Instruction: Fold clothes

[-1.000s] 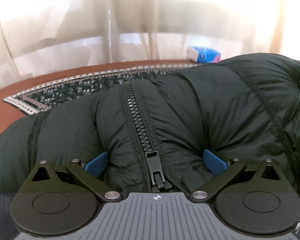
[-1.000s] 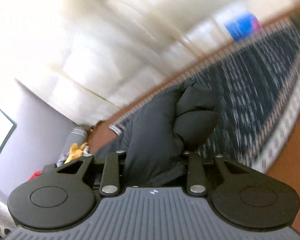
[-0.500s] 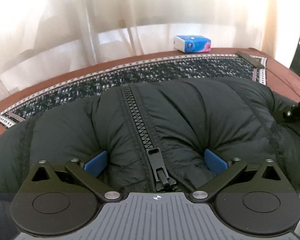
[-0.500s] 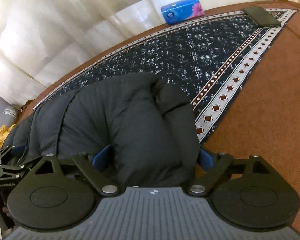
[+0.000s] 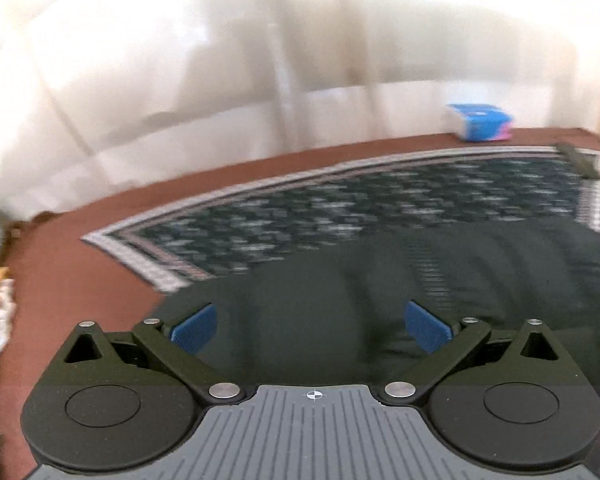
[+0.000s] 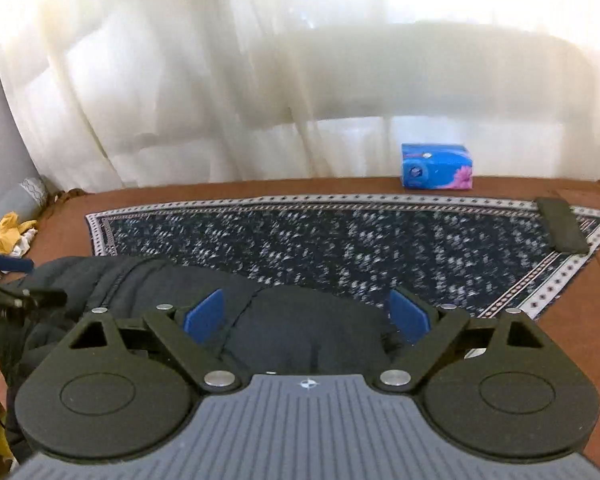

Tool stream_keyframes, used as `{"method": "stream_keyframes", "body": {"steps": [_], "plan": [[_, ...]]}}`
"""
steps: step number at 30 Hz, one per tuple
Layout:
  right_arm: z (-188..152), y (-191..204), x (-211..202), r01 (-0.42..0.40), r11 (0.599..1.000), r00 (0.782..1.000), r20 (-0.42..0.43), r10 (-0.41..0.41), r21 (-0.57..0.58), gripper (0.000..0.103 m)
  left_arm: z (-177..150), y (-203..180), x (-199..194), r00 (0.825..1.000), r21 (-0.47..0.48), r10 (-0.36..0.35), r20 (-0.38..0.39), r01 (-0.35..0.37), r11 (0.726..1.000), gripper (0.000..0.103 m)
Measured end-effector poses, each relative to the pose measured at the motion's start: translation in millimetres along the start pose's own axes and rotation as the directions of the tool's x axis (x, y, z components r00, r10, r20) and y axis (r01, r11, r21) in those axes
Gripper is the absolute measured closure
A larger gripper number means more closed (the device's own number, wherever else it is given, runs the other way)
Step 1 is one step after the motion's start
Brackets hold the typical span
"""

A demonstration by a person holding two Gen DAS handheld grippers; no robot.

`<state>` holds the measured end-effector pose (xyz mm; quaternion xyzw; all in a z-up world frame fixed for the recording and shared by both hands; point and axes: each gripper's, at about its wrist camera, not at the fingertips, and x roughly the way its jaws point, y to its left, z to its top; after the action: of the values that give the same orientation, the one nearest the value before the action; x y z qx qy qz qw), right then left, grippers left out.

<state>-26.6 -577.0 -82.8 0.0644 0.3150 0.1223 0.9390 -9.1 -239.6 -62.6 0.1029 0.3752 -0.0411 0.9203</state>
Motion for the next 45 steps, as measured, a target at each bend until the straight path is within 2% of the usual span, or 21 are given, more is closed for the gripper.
{"method": "stream_keyframes", "body": {"steps": [5,8,13,17,20,23,27,30,33,36,39,45], "plan": [[4.4,20.8,6.6,-0.001,1.000,1.000,-0.012,0.001,0.003,0.012,-2.3,44.4,12.7,0.997,-0.080,0.042,-0.061,-0.047,0.996,0.000],[9.2,34.8,12.9,0.000,1.000,1.000,-0.024,0.000,-0.002,0.012,-2.9,65.9,20.0,0.996,-0.112,0.038,-0.083,-0.048,0.993,0.000],[15.7,57.9,27.9,-0.013,1.000,0.999,-0.050,0.012,-0.019,0.012,-7.8,92.8,35.4,0.993,-0.166,0.000,-0.116,-0.019,0.986,0.000],[18.5,71.5,40.9,-0.006,0.999,0.997,-0.071,0.003,-0.035,0.012,-17.3,113.6,47.4,0.987,-0.213,-0.087,-0.138,0.056,0.975,0.000],[20.9,79.2,47.8,0.003,0.999,0.996,-0.091,-0.007,-0.041,0.012,-28.9,139.2,56.0,0.966,-0.308,-0.216,-0.142,0.164,0.937,0.000],[22.2,84.9,47.2,0.014,0.998,0.995,-0.093,-0.020,-0.058,0.012,-43.7,165.6,61.0,0.934,-0.407,-0.338,-0.113,0.267,0.874,0.000],[19.3,90.5,42.2,0.031,0.998,0.993,-0.113,-0.037,-0.060,0.012,-56.6,184.1,57.0,0.906,-0.425,-0.422,-0.041,0.366,0.828,0.000],[16.2,95.0,37.8,0.040,0.997,0.991,-0.126,-0.049,-0.070,0.012,-67.3,196.9,55.9,0.878,-0.440,-0.479,0.003,0.431,0.787,0.000],[12.5,97.9,34.7,0.057,0.995,0.988,-0.140,-0.068,-0.080,0.012,-80.1,202.6,74.5,0.835,-0.499,-0.549,-0.021,0.467,0.730,0.000],[8.6,95.2,34.2,0.084,0.994,0.983,-0.156,-0.094,-0.068,0.012,-91.5,202.8,89.1,0.819,-0.524,-0.574,-0.013,0.483,0.702,0.000],[6.1,90.1,27.9,0.108,0.992,0.981,-0.155,-0.116,-0.060,0.012,-99.1,200.3,94.5,0.821,-0.522,-0.571,-0.008,0.483,0.703,0.001],[1.9,56.8,8.1,0.193,0.981,0.972,-0.140,-0.187,0.024,0.011,-107.4,198.5,93.2,0.839,-0.489,-0.544,-0.012,0.470,0.735,0.001]]}}
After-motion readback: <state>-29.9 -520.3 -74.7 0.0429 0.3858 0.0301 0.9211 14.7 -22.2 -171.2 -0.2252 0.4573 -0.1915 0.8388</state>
